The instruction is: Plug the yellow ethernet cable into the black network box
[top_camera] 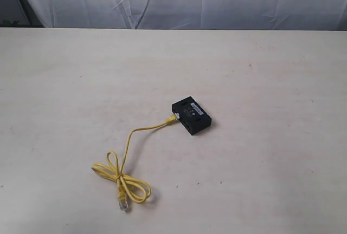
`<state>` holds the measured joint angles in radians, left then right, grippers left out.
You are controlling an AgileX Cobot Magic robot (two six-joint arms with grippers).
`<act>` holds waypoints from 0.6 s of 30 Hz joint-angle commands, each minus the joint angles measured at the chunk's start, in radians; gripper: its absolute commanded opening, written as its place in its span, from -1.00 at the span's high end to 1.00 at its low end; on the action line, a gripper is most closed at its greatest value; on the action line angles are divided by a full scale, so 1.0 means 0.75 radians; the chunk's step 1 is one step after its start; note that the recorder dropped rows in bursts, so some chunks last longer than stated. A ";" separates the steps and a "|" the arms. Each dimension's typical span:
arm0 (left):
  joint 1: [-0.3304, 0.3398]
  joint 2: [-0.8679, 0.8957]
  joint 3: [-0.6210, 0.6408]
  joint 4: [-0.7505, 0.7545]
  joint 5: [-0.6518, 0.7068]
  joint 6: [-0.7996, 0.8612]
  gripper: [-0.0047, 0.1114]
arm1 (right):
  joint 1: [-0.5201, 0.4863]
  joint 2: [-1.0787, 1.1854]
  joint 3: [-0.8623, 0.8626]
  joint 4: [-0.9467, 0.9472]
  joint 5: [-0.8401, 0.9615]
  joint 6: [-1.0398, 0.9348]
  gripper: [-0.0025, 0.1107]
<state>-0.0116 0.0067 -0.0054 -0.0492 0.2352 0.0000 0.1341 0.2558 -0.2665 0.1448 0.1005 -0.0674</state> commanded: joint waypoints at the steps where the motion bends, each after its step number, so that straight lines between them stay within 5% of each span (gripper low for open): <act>1: 0.002 -0.009 0.007 0.003 -0.005 -0.011 0.91 | -0.008 -0.008 0.007 -0.006 -0.005 0.001 0.97; 12: 0.002 -0.009 0.007 0.003 -0.005 -0.011 0.91 | -0.260 -0.029 0.148 -0.058 0.026 -0.013 0.97; 18: 0.002 -0.009 0.007 0.006 -0.005 -0.011 0.91 | -0.287 -0.093 0.355 -0.060 -0.042 -0.013 0.97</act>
<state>-0.0116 0.0067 -0.0054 -0.0492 0.2352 0.0000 -0.0746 0.2243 -0.0493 0.1076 0.0978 -0.0709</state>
